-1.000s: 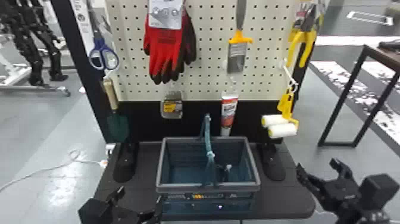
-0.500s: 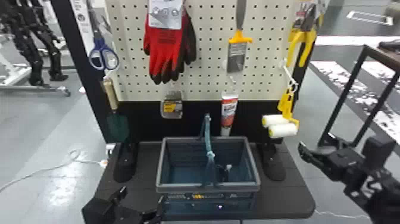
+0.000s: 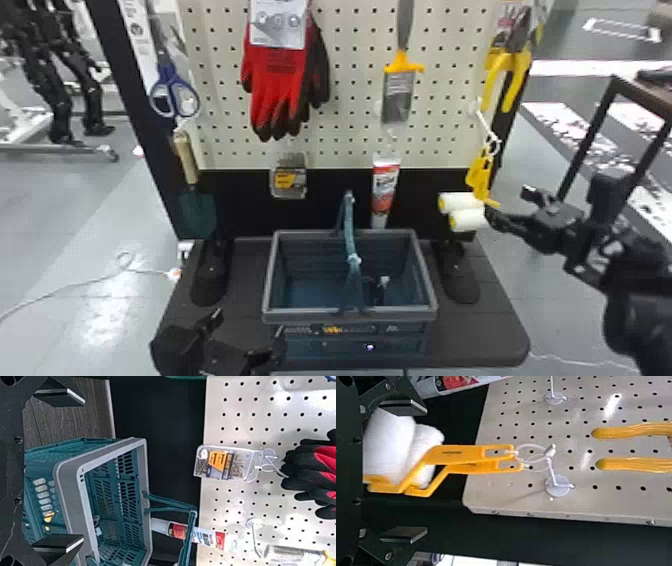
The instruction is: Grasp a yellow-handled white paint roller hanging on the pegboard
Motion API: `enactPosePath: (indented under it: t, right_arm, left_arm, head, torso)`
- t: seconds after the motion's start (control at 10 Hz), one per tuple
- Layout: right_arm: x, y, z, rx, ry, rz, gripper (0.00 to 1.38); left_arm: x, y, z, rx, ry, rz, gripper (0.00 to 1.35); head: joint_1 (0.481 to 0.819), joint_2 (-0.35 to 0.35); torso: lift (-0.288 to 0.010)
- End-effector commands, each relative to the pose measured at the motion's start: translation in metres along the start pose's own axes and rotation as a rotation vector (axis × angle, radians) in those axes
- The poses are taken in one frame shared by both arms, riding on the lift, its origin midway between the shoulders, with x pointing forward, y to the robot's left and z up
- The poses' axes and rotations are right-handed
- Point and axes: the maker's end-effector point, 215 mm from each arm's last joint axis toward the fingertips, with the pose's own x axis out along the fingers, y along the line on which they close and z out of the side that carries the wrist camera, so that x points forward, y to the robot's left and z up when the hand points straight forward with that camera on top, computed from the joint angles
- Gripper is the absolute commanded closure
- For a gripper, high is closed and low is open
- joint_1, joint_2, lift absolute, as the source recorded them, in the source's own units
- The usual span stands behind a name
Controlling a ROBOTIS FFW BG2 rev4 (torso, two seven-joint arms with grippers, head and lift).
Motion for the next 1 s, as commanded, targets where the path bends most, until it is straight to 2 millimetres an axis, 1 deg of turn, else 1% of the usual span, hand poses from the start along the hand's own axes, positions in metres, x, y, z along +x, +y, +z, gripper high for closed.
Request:
enactPosePath:
  t: [0.0,0.2,0.3,0.4,0.5,0.6,0.7,0.8,0.9]
  right_arm:
    - [0.019,0.007,0.008,0.006,0.013,0.057,0.22]
    - [0.039,0.032,0.002,0.039,0.042,0.136,0.21]
    - [0.046,0.041,0.000,0.039,0.057,0.165,0.19]
    - [0.050,0.046,0.000,0.035,0.066,0.181,0.12]
    - [0.051,0.046,0.003,0.017,0.069,0.182,0.07]
    - [0.051,0.045,0.003,0.010,0.071,0.181,0.22]
    - [0.048,0.040,0.003,-0.002,0.072,0.174,0.67]
    - [0.047,0.036,0.005,-0.005,0.066,0.160,1.08]
    - [0.047,0.033,0.007,-0.026,0.062,0.151,1.28]
  left_arm:
    - [0.003,-0.003,0.000,-0.004,-0.002,-0.009,0.10]
    - [0.006,-0.007,-0.002,-0.009,0.000,-0.014,0.10]
    - [0.007,-0.010,-0.002,-0.012,-0.001,-0.019,0.10]
    - [0.009,-0.010,-0.002,-0.013,-0.002,-0.022,0.10]
    - [0.010,-0.012,-0.004,-0.016,0.001,-0.024,0.10]
    - [0.010,-0.012,-0.003,-0.016,-0.001,-0.024,0.10]
    - [0.010,-0.012,-0.004,-0.017,0.000,-0.024,0.10]
    - [0.009,-0.011,-0.003,-0.018,-0.003,-0.024,0.10]
    - [0.009,-0.011,-0.003,-0.018,-0.003,-0.023,0.10]
  head:
    - [0.549,0.000]
    - [0.549,0.000]
    - [0.549,0.000]
    - [0.549,0.000]
    - [0.549,0.000]
    - [0.549,0.000]
    - [0.549,0.000]
    - [0.549,0.000]
    - [0.549,0.000]
  torso:
    - [-0.100]
    - [-0.100]
    - [-0.100]
    - [-0.100]
    - [-0.100]
    - [-0.100]
    - [-0.100]
    - [-0.100]
    - [-0.100]
